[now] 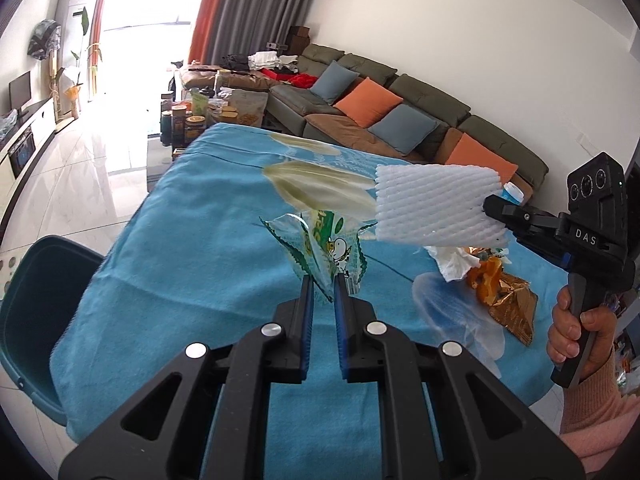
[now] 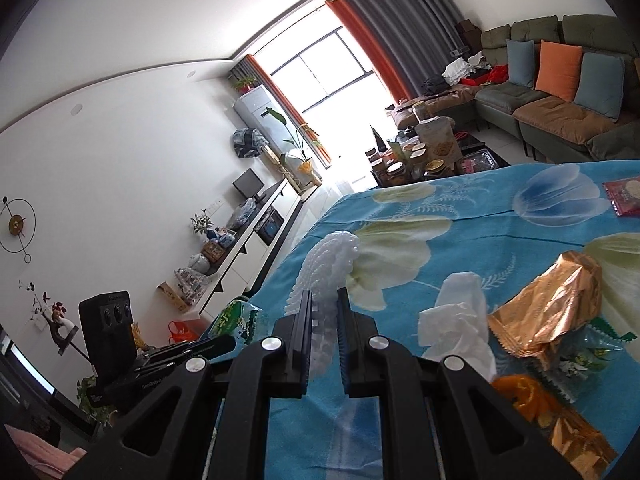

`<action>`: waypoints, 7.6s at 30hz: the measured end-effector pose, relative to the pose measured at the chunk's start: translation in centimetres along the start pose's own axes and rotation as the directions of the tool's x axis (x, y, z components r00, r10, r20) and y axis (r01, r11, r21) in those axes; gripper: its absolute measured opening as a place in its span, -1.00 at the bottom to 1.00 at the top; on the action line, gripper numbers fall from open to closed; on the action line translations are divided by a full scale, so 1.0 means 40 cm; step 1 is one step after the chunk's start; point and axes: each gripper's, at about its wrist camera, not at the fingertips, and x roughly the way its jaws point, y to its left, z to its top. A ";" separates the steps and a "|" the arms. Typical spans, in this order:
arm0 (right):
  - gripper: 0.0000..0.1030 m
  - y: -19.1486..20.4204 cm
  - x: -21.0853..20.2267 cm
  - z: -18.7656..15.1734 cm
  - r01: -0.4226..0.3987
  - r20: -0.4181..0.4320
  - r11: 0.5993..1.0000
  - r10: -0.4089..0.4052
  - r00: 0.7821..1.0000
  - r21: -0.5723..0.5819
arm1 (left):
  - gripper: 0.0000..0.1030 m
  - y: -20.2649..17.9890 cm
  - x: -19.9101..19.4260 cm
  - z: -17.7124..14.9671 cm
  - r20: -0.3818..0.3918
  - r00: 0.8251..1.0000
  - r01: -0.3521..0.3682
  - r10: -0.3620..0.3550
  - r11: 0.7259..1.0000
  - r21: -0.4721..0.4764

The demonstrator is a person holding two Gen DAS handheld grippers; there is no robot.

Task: Collect trash
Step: 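Carry the wrapper and foam net in both tools toward the teal bin, then open the left tool over the bin while the right tool releases the foam net, then move both open tools back over the bed, then grasp the white tissue with the left tool while the right tool grasps an orange peel, then carry the tissue and orange peel in both tools toward the teal bin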

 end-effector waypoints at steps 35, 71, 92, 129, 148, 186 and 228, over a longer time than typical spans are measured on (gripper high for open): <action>-0.80 0.194 0.254 -0.011 -0.181 -0.179 0.979 0.163 0.970 -0.091 | -0.79 0.212 -0.170 -0.052 0.075 0.982 -0.159 0.172 0.976 -0.151; -0.79 0.417 0.594 -0.031 -0.245 -0.381 0.950 0.157 0.911 -0.195 | -0.79 0.473 -0.235 -0.081 0.032 0.919 -0.362 0.393 0.873 -0.327; -0.61 0.512 0.786 -0.118 -0.195 -0.532 0.959 0.059 0.845 -0.205 | -0.58 0.548 -0.120 -0.083 -0.071 0.891 -0.443 0.449 0.824 -0.352; -0.26 0.057 -0.037 -0.061 0.198 -0.040 0.977 -0.201 0.979 -0.074 | 0.03 -0.065 0.029 -0.042 0.026 0.998 0.045 -0.048 0.991 0.125; -0.24 -0.133 -0.198 -0.124 0.315 0.011 0.948 -0.316 0.949 0.035 | 0.01 -0.321 0.270 0.010 -0.208 0.972 0.155 -0.106 0.959 0.236; -0.80 -0.075 -0.124 -0.092 0.226 -0.033 0.973 -0.227 0.973 -0.035 | -0.91 -0.239 0.162 0.017 -0.143 0.979 0.166 -0.143 0.972 0.163; -0.80 0.119 0.122 -0.065 0.006 -0.118 0.992 -0.022 0.993 -0.130 | -0.91 -0.037 -0.065 -0.051 -0.028 1.000 0.002 0.000 0.997 0.076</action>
